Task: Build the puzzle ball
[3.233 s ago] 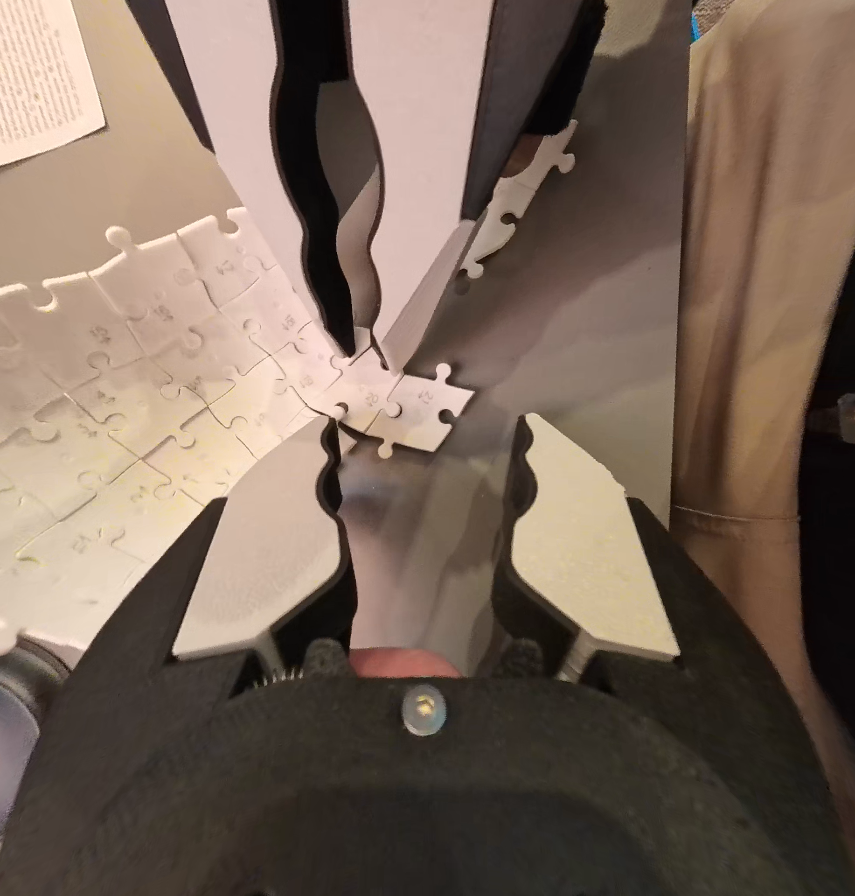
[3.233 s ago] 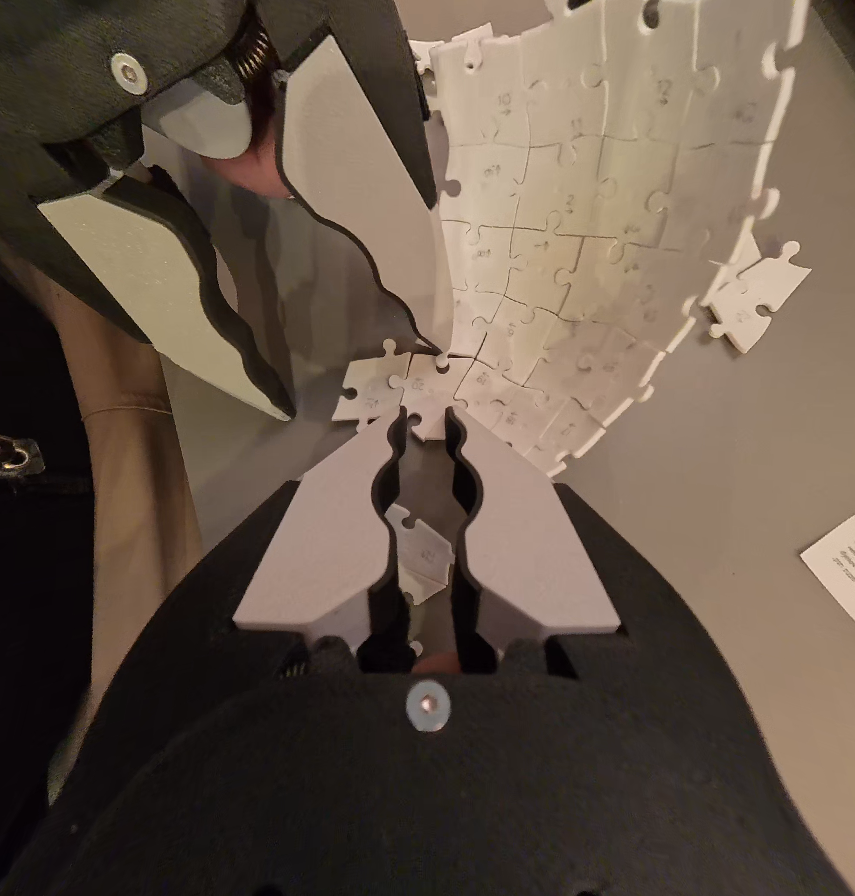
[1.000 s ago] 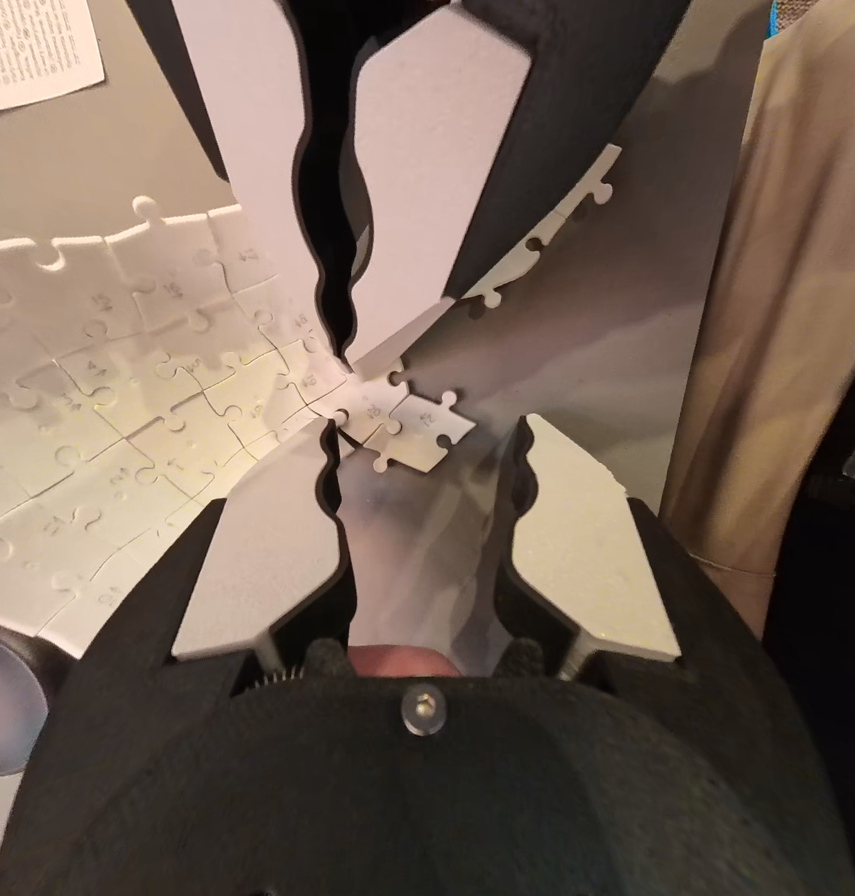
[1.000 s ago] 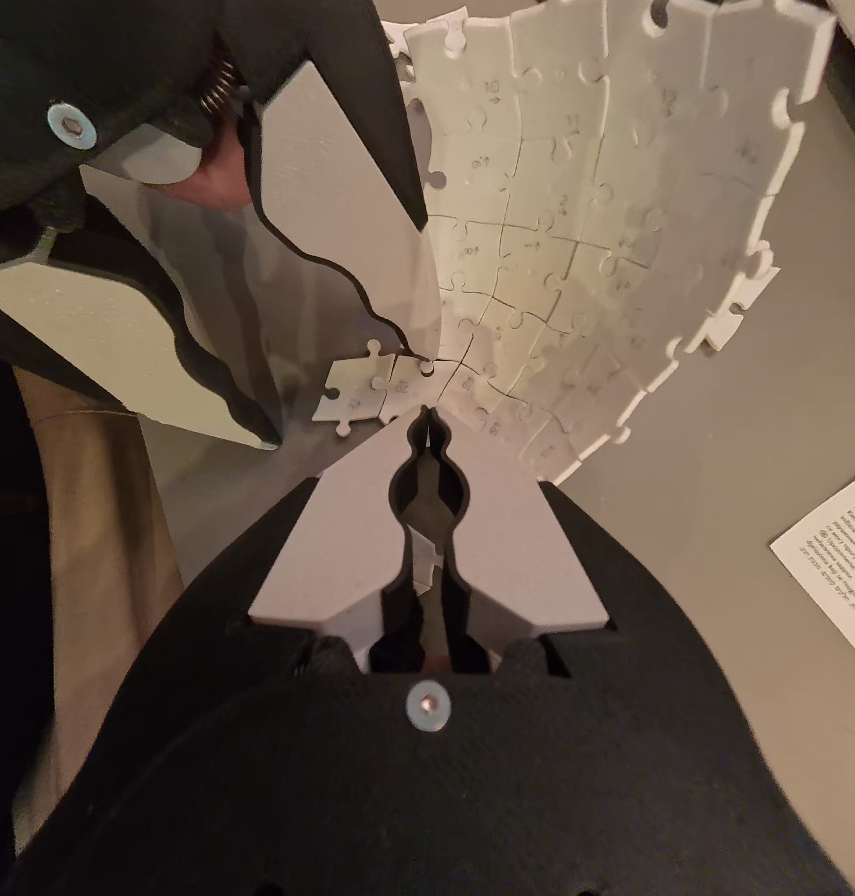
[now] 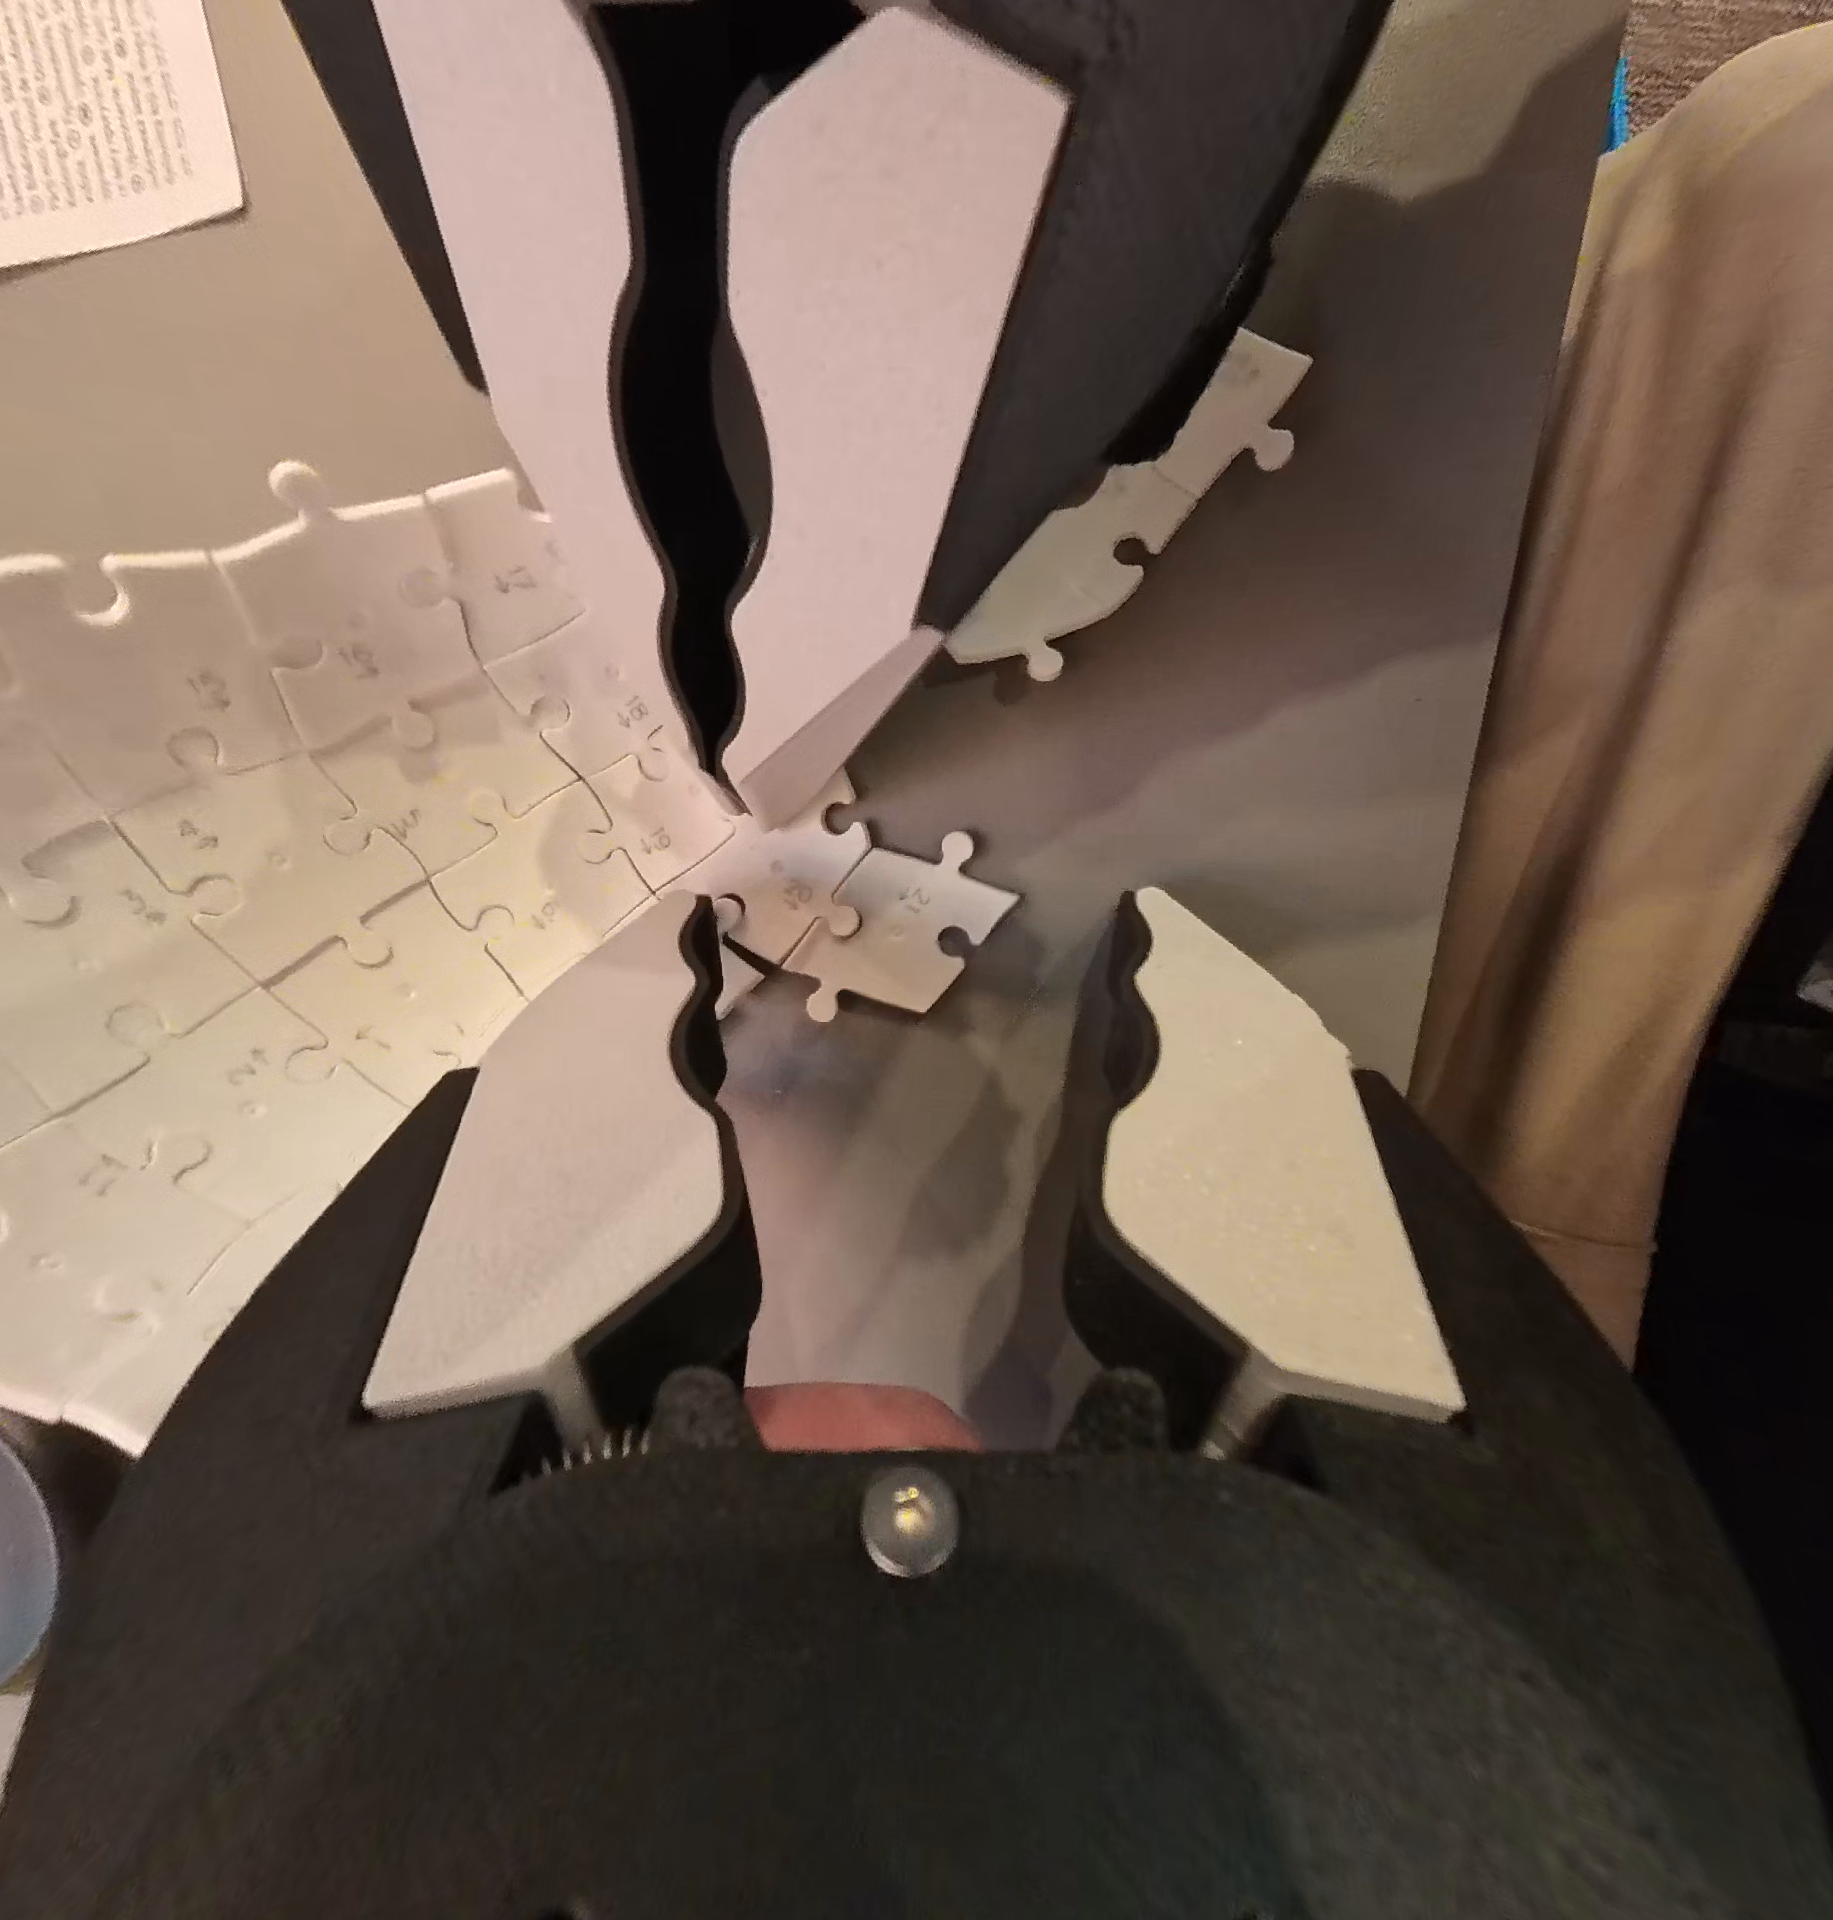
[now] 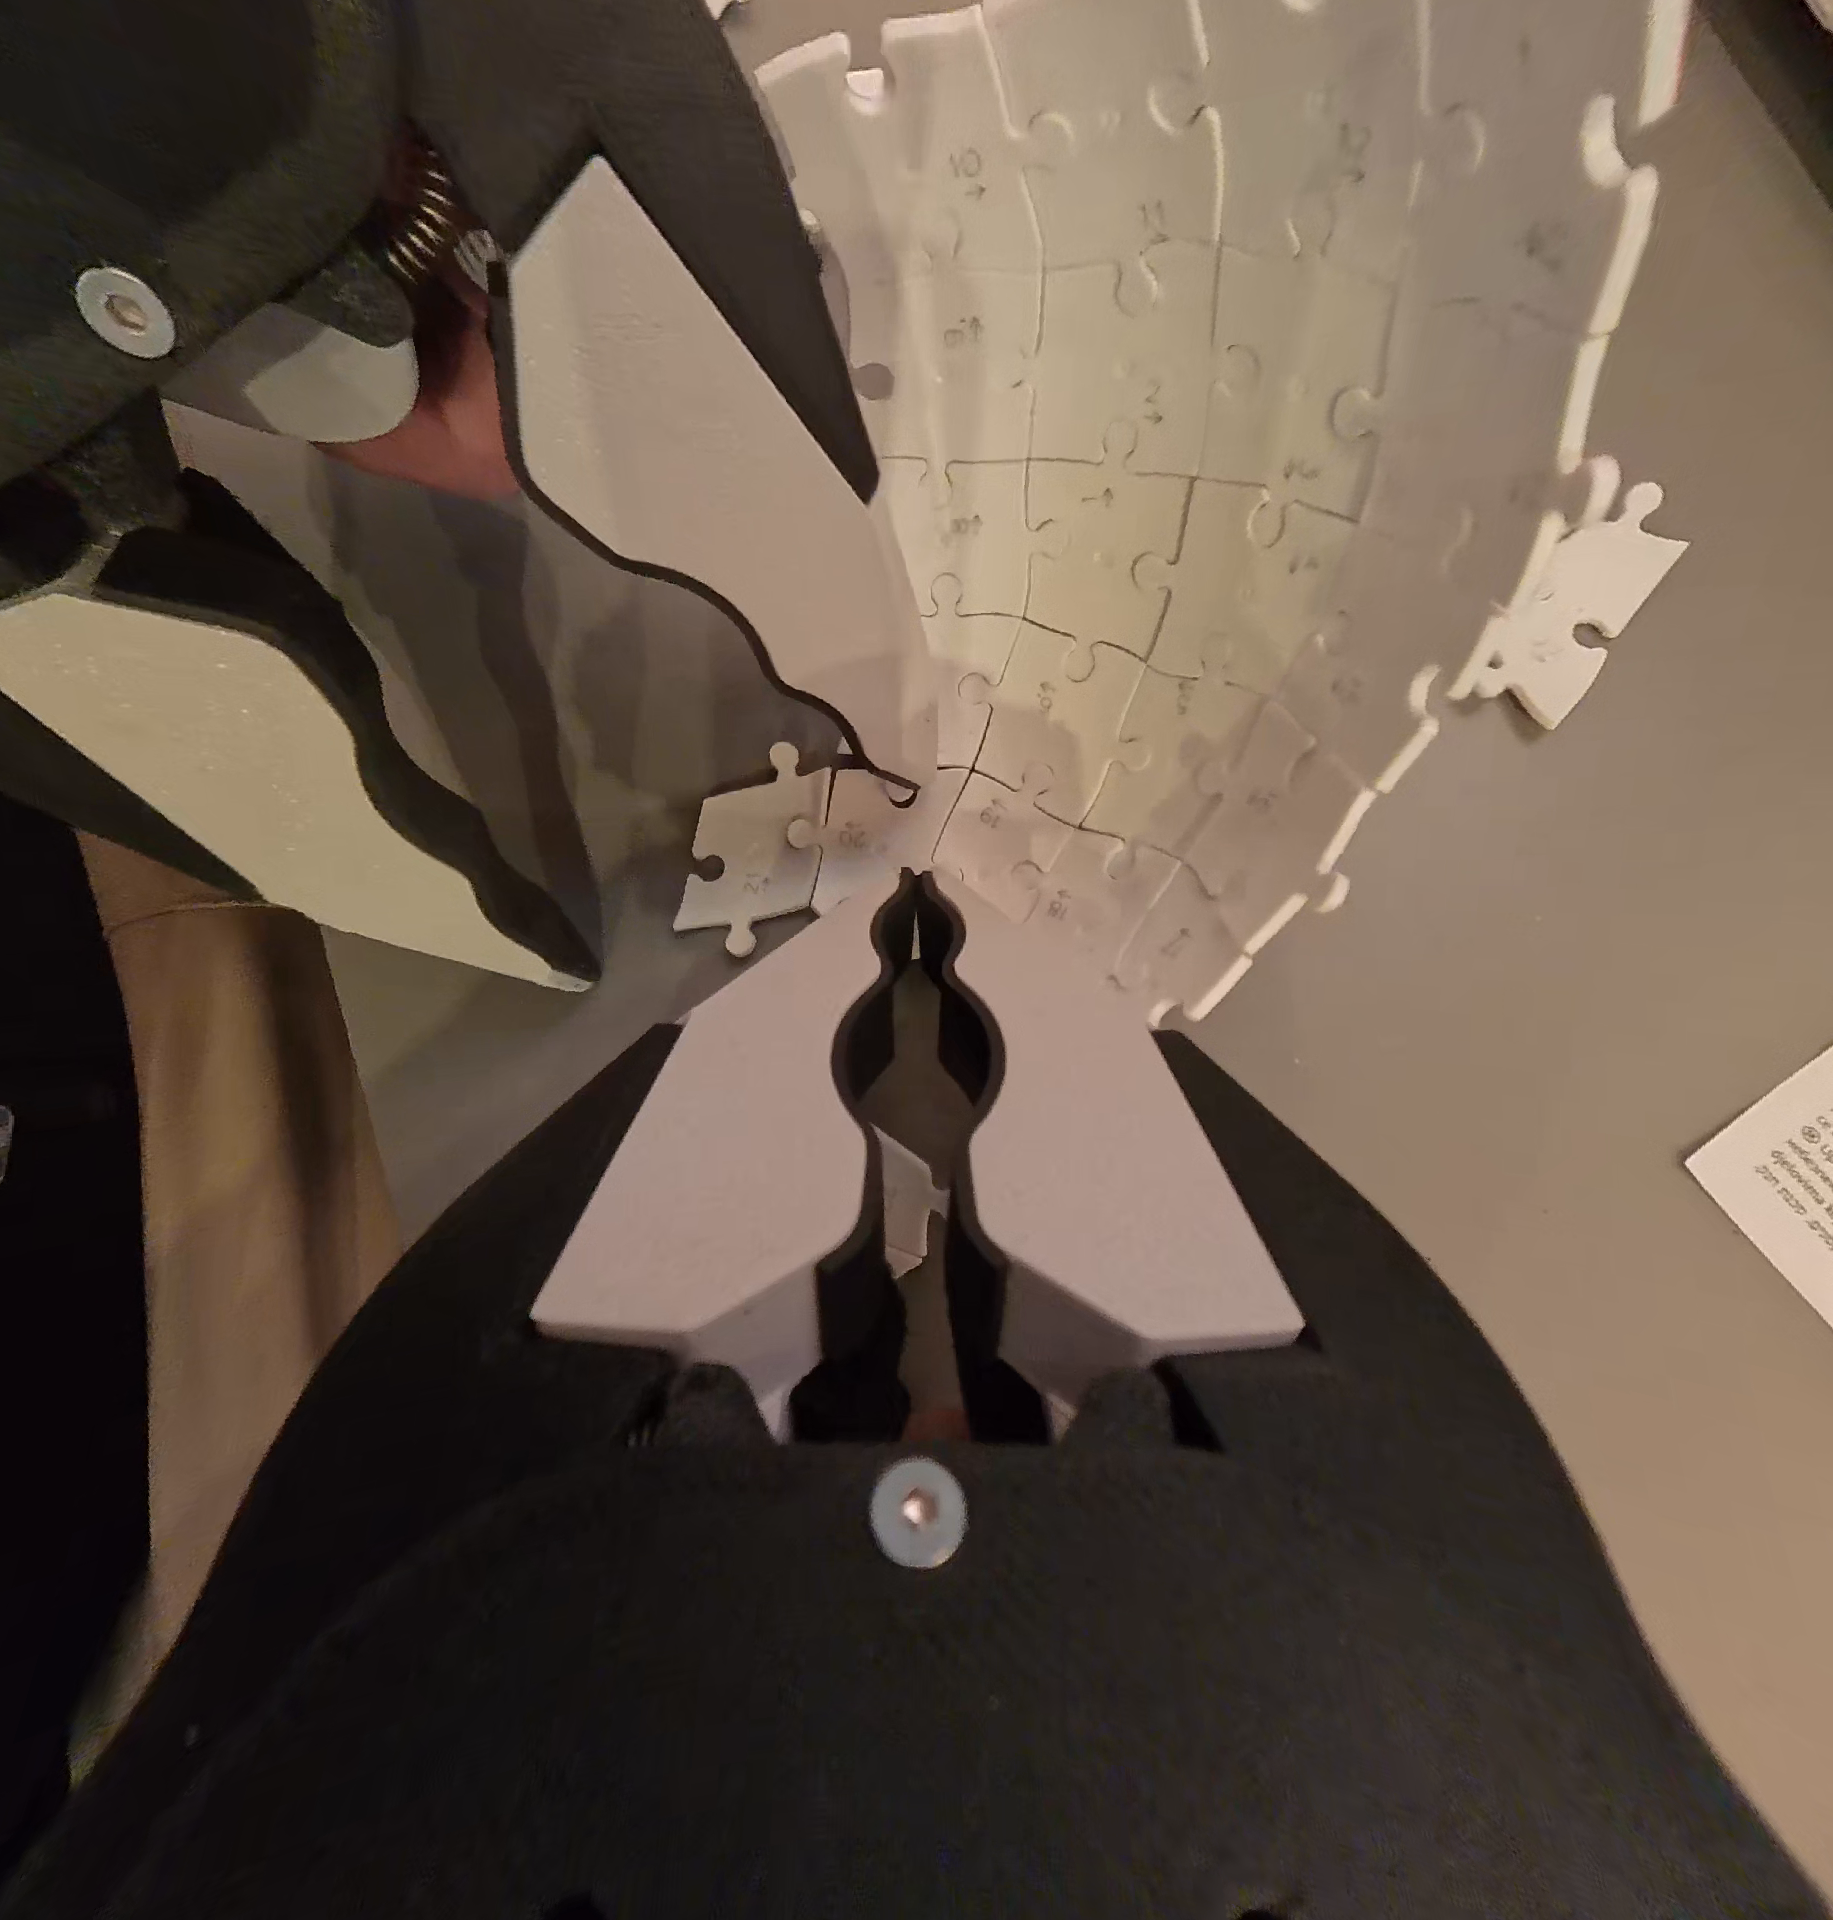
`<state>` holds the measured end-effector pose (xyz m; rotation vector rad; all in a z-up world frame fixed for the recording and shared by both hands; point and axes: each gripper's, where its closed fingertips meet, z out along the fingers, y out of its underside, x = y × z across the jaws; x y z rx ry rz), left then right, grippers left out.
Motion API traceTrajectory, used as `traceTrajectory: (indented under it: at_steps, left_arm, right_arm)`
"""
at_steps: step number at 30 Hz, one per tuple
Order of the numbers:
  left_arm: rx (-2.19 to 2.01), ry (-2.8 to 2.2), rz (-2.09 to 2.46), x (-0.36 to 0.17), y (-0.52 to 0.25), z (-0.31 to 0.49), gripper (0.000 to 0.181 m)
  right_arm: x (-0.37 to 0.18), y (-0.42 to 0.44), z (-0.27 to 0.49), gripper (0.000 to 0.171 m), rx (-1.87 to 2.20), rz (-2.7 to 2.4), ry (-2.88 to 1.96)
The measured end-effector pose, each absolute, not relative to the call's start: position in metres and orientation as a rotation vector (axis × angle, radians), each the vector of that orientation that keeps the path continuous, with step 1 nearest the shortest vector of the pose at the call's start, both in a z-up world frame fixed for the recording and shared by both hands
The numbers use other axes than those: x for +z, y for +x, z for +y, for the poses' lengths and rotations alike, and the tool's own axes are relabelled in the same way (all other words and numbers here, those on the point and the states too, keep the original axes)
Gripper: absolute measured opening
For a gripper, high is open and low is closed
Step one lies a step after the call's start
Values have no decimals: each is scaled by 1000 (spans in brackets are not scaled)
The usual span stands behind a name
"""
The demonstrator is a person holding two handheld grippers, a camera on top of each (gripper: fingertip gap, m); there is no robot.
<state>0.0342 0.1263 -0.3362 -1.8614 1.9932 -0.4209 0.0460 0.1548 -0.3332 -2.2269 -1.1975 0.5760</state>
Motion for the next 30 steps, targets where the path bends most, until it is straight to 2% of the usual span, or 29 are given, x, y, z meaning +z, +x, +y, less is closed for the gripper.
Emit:
traceTrajectory:
  at_steps: [4, 12, 22, 30]
  left_arm:
    - [-494, -1820, 1909, -317, 38, 123, 64]
    - [-532, -1953, 1756, -312, 1, 123, 66]
    - [-826, -2184, 987, -298, 1, 172, 64]
    - [-732, -2212, 802, -303, 8, 196, 14]
  right_arm:
    - [-333, 46, 155, 0, 579, -1196, -2226]
    - [-333, 46, 155, 0, 577, -1198, -2225]
    - [-333, 46, 155, 0, 563, -1200, -2225]
    - [-333, 46, 155, 0, 556, -1203, -2220]
